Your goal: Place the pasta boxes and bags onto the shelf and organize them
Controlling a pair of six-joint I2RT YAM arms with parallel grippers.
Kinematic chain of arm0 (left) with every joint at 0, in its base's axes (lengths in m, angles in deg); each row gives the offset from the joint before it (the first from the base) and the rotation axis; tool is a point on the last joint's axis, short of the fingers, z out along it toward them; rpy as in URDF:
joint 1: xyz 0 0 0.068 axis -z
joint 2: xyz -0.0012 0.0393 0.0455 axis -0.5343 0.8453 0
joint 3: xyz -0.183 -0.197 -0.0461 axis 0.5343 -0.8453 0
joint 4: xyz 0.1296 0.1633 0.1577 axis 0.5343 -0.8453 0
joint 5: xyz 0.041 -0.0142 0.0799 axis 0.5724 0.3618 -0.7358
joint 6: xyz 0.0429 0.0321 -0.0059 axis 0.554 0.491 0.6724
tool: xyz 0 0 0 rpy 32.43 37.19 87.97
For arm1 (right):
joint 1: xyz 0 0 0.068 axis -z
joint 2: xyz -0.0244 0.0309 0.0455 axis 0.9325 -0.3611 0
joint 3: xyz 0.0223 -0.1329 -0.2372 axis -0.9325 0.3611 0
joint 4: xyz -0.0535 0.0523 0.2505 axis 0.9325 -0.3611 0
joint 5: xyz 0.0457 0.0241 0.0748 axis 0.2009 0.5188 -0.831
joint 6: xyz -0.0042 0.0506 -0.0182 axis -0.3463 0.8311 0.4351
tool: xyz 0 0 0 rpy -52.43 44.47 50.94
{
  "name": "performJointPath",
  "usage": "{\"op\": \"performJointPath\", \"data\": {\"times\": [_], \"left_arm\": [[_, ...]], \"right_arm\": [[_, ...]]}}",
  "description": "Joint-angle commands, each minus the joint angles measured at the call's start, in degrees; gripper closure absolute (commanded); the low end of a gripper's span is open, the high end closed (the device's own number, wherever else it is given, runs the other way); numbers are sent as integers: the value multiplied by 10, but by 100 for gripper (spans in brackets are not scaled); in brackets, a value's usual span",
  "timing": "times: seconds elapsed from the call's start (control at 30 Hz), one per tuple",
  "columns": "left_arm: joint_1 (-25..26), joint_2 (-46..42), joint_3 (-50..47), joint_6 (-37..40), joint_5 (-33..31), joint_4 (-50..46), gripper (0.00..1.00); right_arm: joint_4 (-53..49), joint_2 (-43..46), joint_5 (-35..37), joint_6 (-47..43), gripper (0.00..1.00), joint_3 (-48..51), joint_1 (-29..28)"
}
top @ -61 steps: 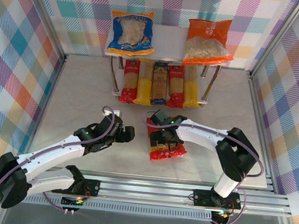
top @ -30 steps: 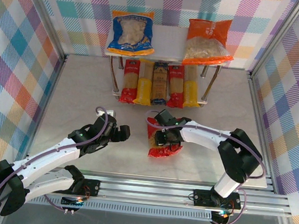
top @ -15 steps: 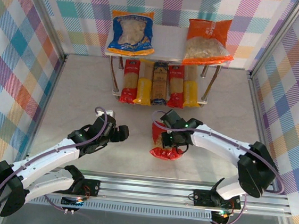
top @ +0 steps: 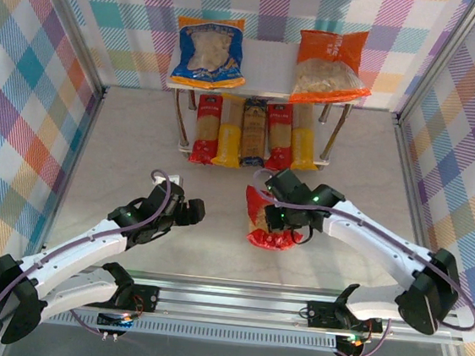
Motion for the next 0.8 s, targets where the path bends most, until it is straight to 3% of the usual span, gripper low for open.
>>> {"op": "performJointPath", "data": {"times": [0.0,0.2,0.4,0.77], "left_arm": [[-5,8,16,-1,8,16,16],[-6,14,28,0,12,18,16],[-6,21,33,-1,16,23,17],[-6,21,34,0,17,21,17]], "right_arm": [[6,45,36,-42,100,-82,-5],[11,65,31,-92,100,-193,-5],[80,63,-10,-151,100,-311,-5],[173,-72,29,-306,100,-565,2]]}}
